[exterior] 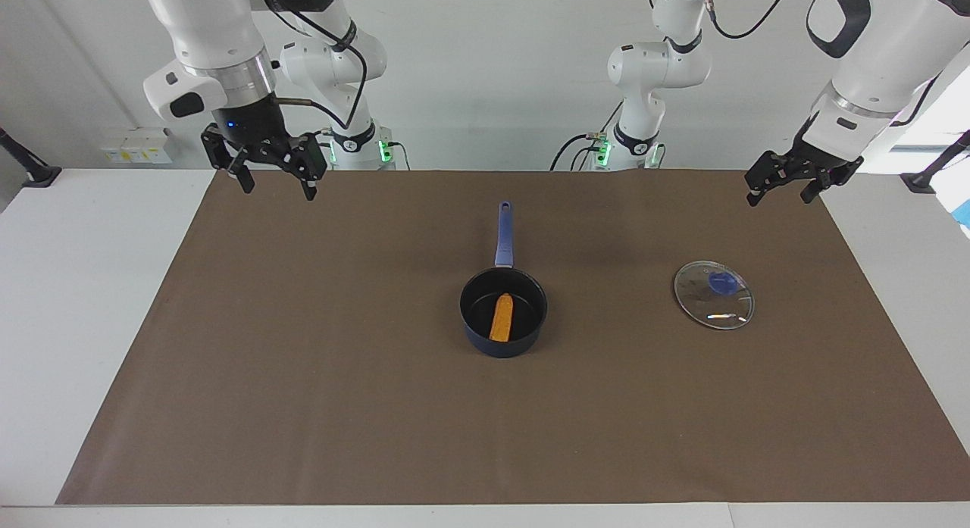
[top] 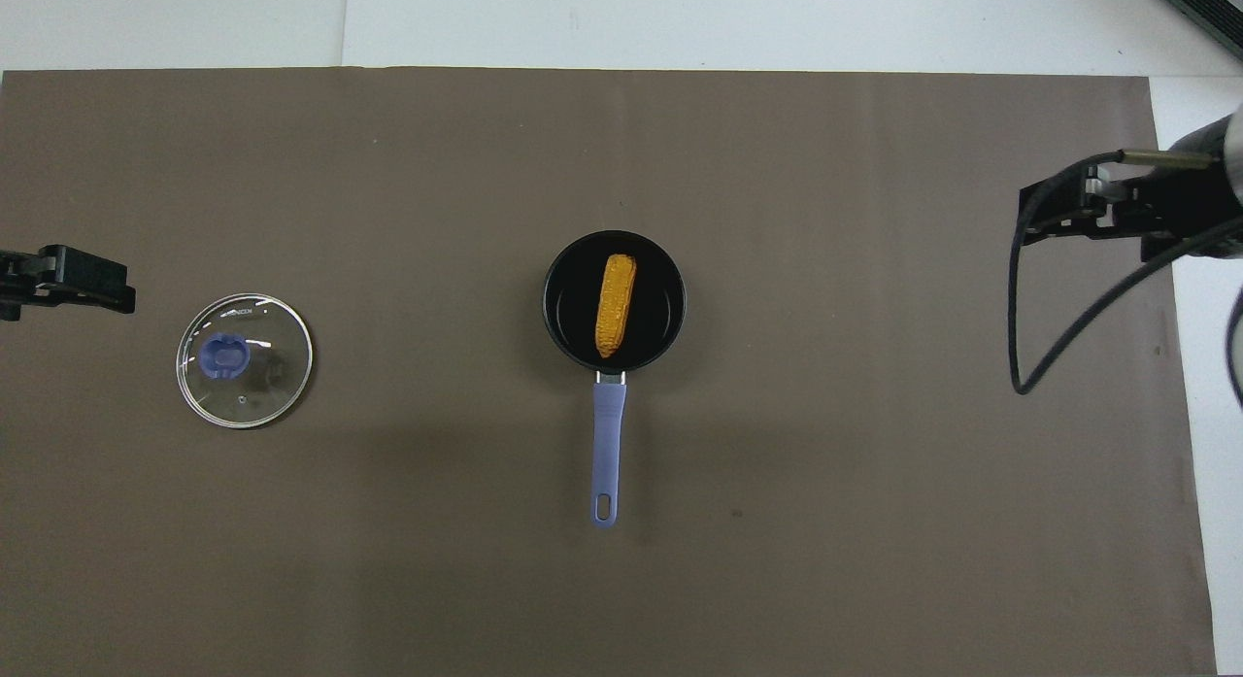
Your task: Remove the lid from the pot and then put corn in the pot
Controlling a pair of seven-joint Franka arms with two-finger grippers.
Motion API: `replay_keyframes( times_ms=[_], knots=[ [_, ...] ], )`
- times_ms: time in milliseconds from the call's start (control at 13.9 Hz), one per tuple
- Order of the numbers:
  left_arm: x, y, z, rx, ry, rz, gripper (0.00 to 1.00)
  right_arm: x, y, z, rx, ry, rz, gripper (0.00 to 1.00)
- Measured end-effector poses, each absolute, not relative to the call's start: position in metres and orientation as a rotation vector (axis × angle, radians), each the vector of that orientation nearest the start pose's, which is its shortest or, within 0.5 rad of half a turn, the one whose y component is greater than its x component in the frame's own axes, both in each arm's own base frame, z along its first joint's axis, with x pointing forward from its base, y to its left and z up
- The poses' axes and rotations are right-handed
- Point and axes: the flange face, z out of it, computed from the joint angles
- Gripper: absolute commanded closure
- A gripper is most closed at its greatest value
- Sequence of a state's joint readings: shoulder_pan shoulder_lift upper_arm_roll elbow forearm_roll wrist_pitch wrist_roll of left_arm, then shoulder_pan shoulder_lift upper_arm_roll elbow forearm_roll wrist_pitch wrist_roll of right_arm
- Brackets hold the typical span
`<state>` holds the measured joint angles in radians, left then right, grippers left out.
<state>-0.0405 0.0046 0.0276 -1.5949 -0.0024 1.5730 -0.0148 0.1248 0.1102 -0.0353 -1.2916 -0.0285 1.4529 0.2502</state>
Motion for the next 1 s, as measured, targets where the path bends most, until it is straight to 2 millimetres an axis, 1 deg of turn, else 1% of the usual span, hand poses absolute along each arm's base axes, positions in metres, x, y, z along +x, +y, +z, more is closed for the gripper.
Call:
replay_keyframes(
  times_ms=[72, 215, 359, 502, 645, 789, 1004],
  knots=[
    [0.554, -0.007, 0.611, -3.143, -0.004, 0.046, 0.00, 0.561, 0.039, 0.694, -3.151, 0.273, -0.083, 0.00],
    [0.553, -0.007, 0.610, -3.143, -0.005, 0.052, 0.00, 0.537, 0.025, 0.717, -3.149, 0.289, -0.072, 0.00],
    [0.552, -0.007, 0.611, -3.143, -0.002, 0.050, 0.00, 0.518, 0.012, 0.731, -3.153, 0.261, -0.056, 0.00],
    [0.552, -0.007, 0.613, -3.144, 0.039, 0.040, 0.00, 0.511, -0.006, 0.731, -3.162, 0.163, -0.028, 0.00],
    [0.551, -0.009, 0.620, -3.143, 0.093, 0.014, 0.00, 0.512, -0.020, 0.716, -3.166, 0.074, 0.026, 0.00],
    [0.549, -0.010, 0.628, -3.142, 0.109, -0.007, 0.00, 0.514, -0.023, 0.707, -3.165, 0.060, 0.052, 0.00],
    [0.546, -0.010, 0.631, -3.142, 0.116, 0.017, 0.00, 0.514, -0.022, 0.706, -3.165, 0.076, 0.049, 0.00]
  ],
)
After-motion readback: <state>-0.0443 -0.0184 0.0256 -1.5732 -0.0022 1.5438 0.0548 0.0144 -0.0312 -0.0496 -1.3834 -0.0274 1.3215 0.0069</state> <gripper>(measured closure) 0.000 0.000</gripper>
